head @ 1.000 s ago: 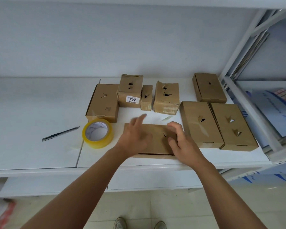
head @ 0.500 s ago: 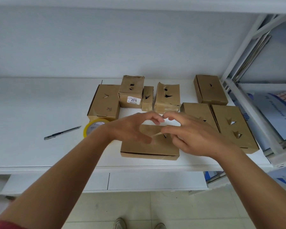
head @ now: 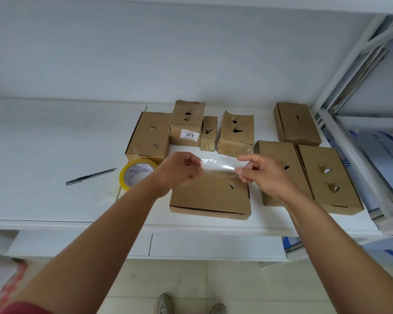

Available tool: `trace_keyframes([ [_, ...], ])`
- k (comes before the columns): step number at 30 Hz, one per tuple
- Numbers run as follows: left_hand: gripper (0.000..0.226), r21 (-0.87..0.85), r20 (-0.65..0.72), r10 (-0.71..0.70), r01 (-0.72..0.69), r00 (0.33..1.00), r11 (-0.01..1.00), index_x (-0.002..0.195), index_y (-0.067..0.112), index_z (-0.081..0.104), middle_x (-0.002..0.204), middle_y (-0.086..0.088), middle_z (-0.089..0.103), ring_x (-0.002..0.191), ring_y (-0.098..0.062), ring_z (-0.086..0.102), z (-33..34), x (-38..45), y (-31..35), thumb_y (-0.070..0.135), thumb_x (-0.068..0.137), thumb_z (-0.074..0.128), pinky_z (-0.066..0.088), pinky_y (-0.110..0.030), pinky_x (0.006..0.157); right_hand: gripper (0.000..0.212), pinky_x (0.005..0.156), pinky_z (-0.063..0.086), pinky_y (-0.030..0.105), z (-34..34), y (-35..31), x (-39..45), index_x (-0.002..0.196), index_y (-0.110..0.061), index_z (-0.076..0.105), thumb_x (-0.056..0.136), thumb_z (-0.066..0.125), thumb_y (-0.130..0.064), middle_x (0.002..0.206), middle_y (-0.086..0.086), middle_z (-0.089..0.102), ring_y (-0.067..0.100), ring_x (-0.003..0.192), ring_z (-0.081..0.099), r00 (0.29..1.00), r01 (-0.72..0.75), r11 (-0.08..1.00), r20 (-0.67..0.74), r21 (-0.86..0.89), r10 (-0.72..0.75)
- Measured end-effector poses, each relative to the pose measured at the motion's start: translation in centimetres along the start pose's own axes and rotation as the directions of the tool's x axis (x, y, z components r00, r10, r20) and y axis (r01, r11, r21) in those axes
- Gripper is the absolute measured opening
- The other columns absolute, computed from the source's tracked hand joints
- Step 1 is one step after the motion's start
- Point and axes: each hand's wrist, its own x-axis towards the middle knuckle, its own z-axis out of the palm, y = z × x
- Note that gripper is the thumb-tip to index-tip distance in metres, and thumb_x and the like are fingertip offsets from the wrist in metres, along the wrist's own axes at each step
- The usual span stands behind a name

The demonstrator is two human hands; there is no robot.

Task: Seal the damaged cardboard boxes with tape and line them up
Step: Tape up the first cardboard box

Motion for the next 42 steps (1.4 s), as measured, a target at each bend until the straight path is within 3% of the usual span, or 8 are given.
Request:
trace_keyframes([
  [2, 0.012, -0.119, -0.035, -0.083, 0.078, 0.996, 0.990, 0.083, 0.006, 0.066, 0.071, -0.004, 0.064, 0.063, -0.011, 0.059, 0.6, 0.4, -0.5, 0.001, 0.092, 0.059, 0.045, -0.019, 0.056, 0.016, 0.061, 0.051, 0.013, 0.7, 0.8, 0.6, 0.098, -0.020, 0.066, 0.086, 0.075, -0.014, 0.071, 0.007, 0.071, 0.010, 0.062, 0.065, 0.994, -0.105, 0.993, -0.008, 0.056, 0.105],
  [5, 0.017, -0.115, -0.054, -0.157, 0.150, 0.986, 0.982, 0.079, 0.006, 0.061, 0.075, -0.009, 0.053, 0.068, -0.020, 0.049, 1.9, 1.0, -1.2, 0.003, 0.093, 0.051, 0.040, -0.028, 0.061, 0.007, 0.056, 0.050, 0.020, 1.4, 1.5, 1.0, 0.086, -0.006, 0.068, 0.086, 0.074, -0.009, 0.066, 0.004, 0.069, 0.014, 0.061, 0.061, 0.983, -0.176, 0.975, -0.034, 0.137, 0.183],
  [11, 0.019, 0.075, -0.248, 0.019, 0.000, 0.969, 0.997, 0.083, 0.018, 0.057, 0.073, 0.004, 0.062, 0.075, -0.011, 0.058, 3.6, 1.2, -1.5, 0.013, 0.098, 0.048, 0.047, -0.023, 0.072, 0.012, 0.075, 0.051, 0.023, 0.6, 1.6, 1.1, 0.084, -0.020, 0.071, 0.093, 0.066, -0.013, 0.095, 0.003, 0.066, 0.010, 0.085, 0.061, 0.990, -0.091, 0.986, -0.093, 0.140, 0.105],
  [16, 0.020, 0.233, -0.282, 0.040, 0.028, 0.959, 0.972, 0.079, 0.017, 0.062, 0.074, 0.005, 0.064, 0.074, -0.009, 0.059, 4.0, 1.7, -1.7, 0.010, 0.093, 0.051, 0.041, -0.017, 0.065, 0.011, 0.066, 0.052, 0.019, 0.3, 1.9, 1.5, 0.090, -0.015, 0.071, 0.092, 0.065, -0.006, 0.076, 0.004, 0.064, 0.008, 0.064, 0.060, 0.986, -0.117, 0.982, -0.099, 0.147, 0.132],
  [22, 0.013, 0.393, -0.304, 0.014, 0.112, 0.952, 0.913, 0.105, 0.018, 0.047, 0.091, 0.005, 0.052, 0.077, -0.008, 0.049, 5.1, 1.5, -3.3, 0.008, 0.097, 0.049, 0.038, -0.016, 0.057, 0.021, 0.068, 0.049, 0.025, 1.8, 3.7, 2.0, 0.108, -0.014, 0.060, 0.090, 0.070, -0.016, 0.080, 0.002, 0.062, 0.012, 0.066, 0.060, 0.952, -0.296, 0.955, -0.090, -0.035, 0.292],
  [27, 0.011, 0.530, -0.311, 0.078, 0.105, 0.947, 0.841, 0.105, 0.018, 0.038, 0.080, 0.007, 0.043, 0.068, -0.010, 0.046, 6.0, 1.0, -3.8, 0.011, 0.100, 0.045, 0.034, -0.021, 0.051, 0.019, 0.071, 0.048, 0.031, 2.6, 4.3, 2.0, 0.098, -0.019, 0.051, 0.090, 0.068, -0.021, 0.085, -0.002, 0.058, 0.018, 0.079, 0.059, 0.968, -0.233, 0.950, -0.145, -0.208, 0.205],
  [31, 0.005, 0.587, -0.239, 0.076, 0.082, 0.968, 0.805, 0.105, 0.015, 0.039, 0.079, 0.003, 0.046, 0.068, -0.011, 0.046, 5.9, 1.0, -4.0, 0.014, 0.102, 0.043, 0.034, -0.023, 0.053, 0.014, 0.062, 0.041, 0.026, 3.0, 4.5, 1.9, 0.093, -0.019, 0.051, 0.091, 0.065, -0.022, 0.084, -0.003, 0.059, 0.016, 0.078, 0.056, 0.981, -0.176, 0.924, -0.142, -0.340, 0.135],
  [42, 0.019, 0.704, -0.154, 0.116, 0.027, 0.981, 0.710, 0.117, 0.011, 0.043, 0.109, -0.010, 0.059, 0.093, -0.021, 0.054, 6.2, 0.7, -3.7, 0.014, 0.099, 0.049, 0.044, -0.031, 0.075, 0.007, 0.068, 0.040, 0.033, 3.7, 4.7, 1.2, 0.090, -0.016, 0.051, 0.094, 0.058, -0.017, 0.074, -0.003, 0.057, 0.022, 0.075, 0.053, 0.994, -0.045, 0.879, -0.111, -0.476, -0.010],
])
